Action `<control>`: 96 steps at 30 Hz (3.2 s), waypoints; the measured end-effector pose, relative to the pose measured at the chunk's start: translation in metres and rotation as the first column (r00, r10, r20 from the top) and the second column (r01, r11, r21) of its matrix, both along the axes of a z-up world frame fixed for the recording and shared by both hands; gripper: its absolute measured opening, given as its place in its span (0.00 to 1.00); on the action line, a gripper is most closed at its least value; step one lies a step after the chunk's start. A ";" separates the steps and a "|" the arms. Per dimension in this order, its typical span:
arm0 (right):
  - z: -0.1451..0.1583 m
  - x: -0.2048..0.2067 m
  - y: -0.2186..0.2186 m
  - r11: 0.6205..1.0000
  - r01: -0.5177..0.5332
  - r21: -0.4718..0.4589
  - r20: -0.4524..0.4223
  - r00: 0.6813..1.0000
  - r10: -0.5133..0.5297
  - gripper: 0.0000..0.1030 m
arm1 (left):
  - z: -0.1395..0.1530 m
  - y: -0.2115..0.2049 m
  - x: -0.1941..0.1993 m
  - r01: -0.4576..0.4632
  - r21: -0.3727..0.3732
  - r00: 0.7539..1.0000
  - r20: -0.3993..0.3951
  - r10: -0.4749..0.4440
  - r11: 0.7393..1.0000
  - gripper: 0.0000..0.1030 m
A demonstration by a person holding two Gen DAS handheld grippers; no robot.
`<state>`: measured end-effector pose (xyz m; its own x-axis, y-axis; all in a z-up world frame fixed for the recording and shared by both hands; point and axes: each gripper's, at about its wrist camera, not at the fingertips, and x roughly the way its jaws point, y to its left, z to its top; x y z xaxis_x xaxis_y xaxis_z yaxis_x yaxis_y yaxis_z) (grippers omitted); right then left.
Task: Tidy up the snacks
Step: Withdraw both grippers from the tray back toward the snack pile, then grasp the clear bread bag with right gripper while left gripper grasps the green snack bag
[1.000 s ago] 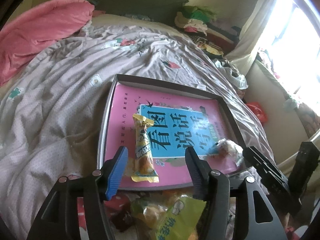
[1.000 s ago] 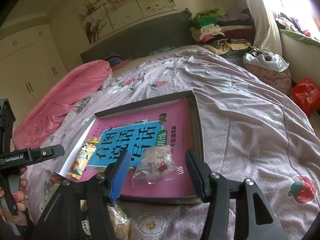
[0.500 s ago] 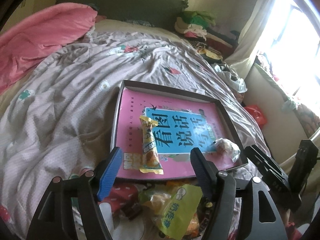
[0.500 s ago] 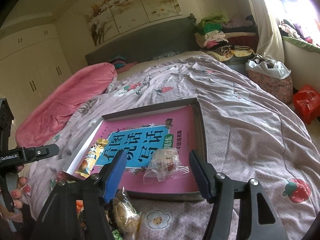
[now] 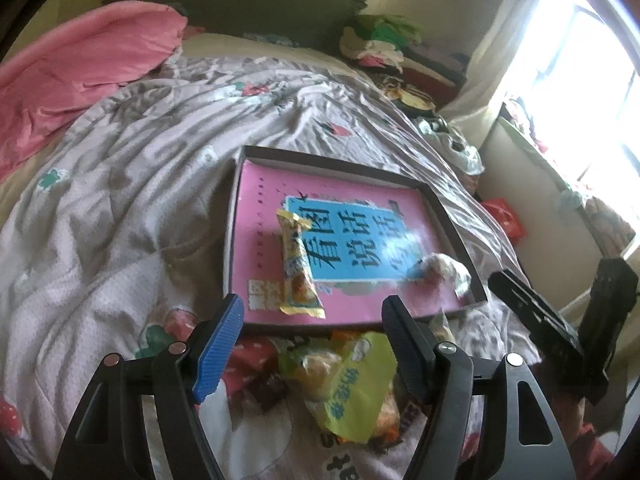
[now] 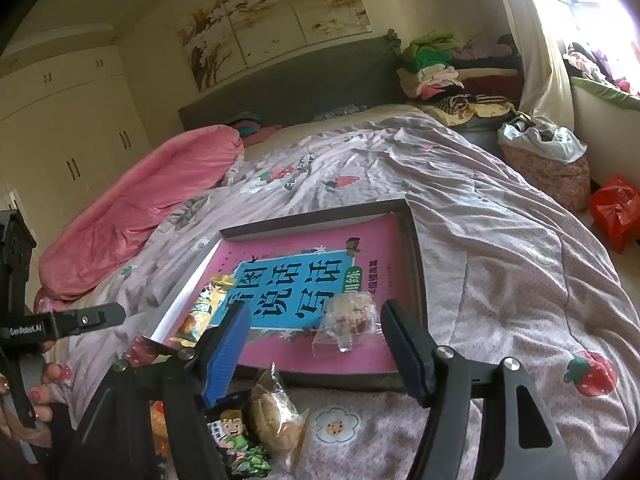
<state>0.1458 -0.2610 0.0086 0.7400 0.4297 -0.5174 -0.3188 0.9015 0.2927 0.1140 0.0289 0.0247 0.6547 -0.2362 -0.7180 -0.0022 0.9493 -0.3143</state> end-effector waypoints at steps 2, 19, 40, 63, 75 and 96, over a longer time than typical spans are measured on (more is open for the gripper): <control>0.000 -0.002 0.001 1.000 -0.002 -0.004 -0.001 1.000 0.002 0.66 | -0.001 -0.004 -0.004 0.017 0.011 1.000 -0.001 -0.017 1.000 0.71; -0.010 -0.014 0.004 0.999 -0.035 0.003 -0.078 0.996 0.035 0.69 | -0.013 -0.020 -0.019 0.091 0.019 0.995 -0.049 -0.090 0.996 0.71; -0.026 -0.029 0.010 0.998 -0.060 -0.021 -0.164 0.985 0.055 0.69 | -0.031 -0.035 -0.021 0.094 0.082 0.993 -0.075 -0.088 0.992 0.71; -0.062 -0.011 0.018 0.992 -0.120 0.046 -0.276 0.952 0.128 0.50 | -0.050 -0.011 -0.009 0.043 0.026 0.994 -0.098 -0.041 0.999 0.58; -0.069 -0.003 0.028 0.986 -0.152 0.074 -0.282 0.945 0.167 0.42 | -0.058 -0.014 0.002 0.074 0.019 0.990 -0.119 -0.071 0.997 0.41; -0.063 -0.004 0.017 0.980 -0.152 0.128 -0.232 0.956 0.179 0.35 | -0.073 -0.016 0.017 0.092 -0.040 0.986 -0.133 -0.097 0.995 0.39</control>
<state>0.1418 -0.2444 -0.0541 0.5129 0.5984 -0.6156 -0.3689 0.8011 0.4714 0.1313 0.0128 -0.0487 0.5263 -0.3178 -0.7887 0.0424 0.9362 -0.3489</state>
